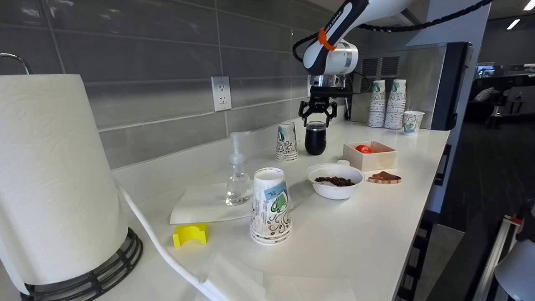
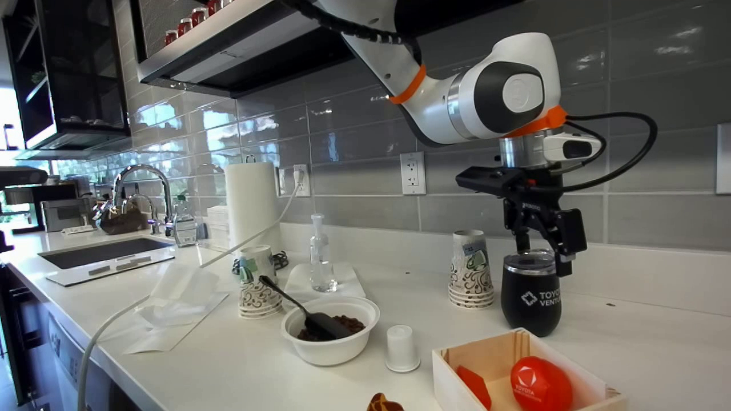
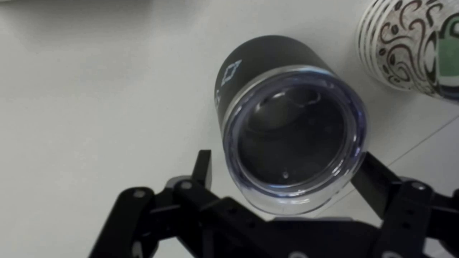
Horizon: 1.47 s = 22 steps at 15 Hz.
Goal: Take the lid off the flask then remove all the items from the wooden box and place them on the table
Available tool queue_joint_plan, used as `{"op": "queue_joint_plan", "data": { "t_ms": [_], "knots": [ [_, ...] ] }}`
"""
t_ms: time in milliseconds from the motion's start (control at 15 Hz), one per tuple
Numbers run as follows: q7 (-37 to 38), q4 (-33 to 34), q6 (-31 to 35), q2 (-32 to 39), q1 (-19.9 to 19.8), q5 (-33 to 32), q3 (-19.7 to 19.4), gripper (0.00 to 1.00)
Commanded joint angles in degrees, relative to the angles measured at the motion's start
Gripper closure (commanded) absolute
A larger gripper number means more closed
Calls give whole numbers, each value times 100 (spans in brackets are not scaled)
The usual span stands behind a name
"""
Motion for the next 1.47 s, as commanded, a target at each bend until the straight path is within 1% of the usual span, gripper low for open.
{"op": "queue_joint_plan", "data": {
  "t_ms": [0, 733, 800, 867, 1000, 1067, 1400],
  "knots": [
    [135, -54, 20, -76, 87, -87, -85, 0],
    [112, -115, 16, -223, 75, -63, -76, 0],
    [111, -114, 19, -218, 76, -60, -73, 25],
    [108, -113, 23, -217, 77, -61, -71, 26],
    [105, -114, 26, -224, 79, -59, -69, 42],
    [107, -115, 29, -235, 79, -61, -70, 47],
    [84, -119, 21, -260, 73, -37, -60, 48]
  ]
}}
